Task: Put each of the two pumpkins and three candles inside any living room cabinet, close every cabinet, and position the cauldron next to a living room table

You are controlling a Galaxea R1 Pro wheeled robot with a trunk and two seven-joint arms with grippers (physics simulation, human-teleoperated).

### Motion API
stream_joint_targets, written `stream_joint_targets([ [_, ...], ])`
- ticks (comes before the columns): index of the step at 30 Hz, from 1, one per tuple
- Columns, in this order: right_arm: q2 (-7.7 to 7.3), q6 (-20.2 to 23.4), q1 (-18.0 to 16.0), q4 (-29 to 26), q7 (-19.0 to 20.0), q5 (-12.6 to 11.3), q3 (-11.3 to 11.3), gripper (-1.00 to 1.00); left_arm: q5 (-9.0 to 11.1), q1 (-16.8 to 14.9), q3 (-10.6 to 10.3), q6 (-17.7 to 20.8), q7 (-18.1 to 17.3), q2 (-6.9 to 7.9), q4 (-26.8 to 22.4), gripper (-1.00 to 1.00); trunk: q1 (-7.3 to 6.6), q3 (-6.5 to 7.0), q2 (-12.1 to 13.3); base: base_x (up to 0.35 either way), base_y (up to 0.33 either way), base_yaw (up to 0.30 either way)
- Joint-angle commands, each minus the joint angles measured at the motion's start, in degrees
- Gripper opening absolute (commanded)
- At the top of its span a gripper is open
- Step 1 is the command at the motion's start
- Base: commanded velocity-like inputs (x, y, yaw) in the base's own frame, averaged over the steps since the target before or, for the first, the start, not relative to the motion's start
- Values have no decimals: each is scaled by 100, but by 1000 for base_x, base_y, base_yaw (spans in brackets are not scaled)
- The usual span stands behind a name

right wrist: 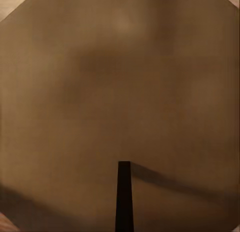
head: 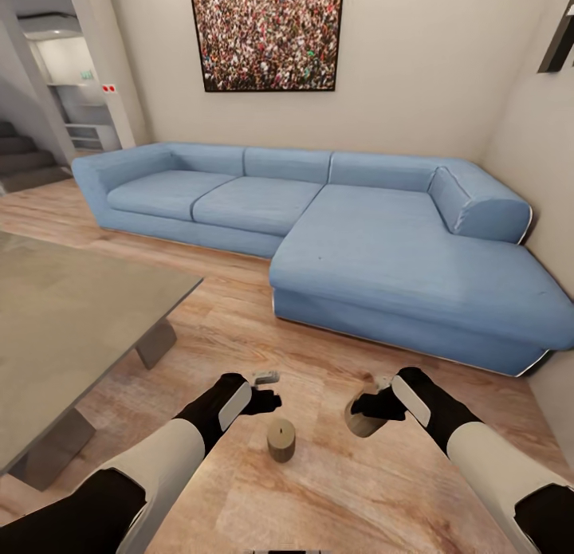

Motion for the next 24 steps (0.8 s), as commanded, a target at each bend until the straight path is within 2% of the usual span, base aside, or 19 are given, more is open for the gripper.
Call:
stream_joint_targets([
  [1, -9, 9, -5, -11, -43, -61, 39, -100, 48, -4, -26, 15, 90, 0, -5, 100, 1, -37, -4, 0, 0, 62],
  [5, -9, 5, -5, -9, -44, -61, 42, -100, 45, -4, -24, -5, 307, 0, -8, 100, 11, -161, -10, 0, 0, 61],
  [13, -9, 1, -5, -8, -46, -61, 42, -100, 53, -4, -19, -18, 326, 0, -6, 100, 11, -171, -10, 0, -13, 9],
  [24, -9, -17, -5, 24, -44, -61, 53, -100, 53, -4, -19, -17, 286, 0, -5, 100, 11, -172, -10, 98, -266, 0],
])
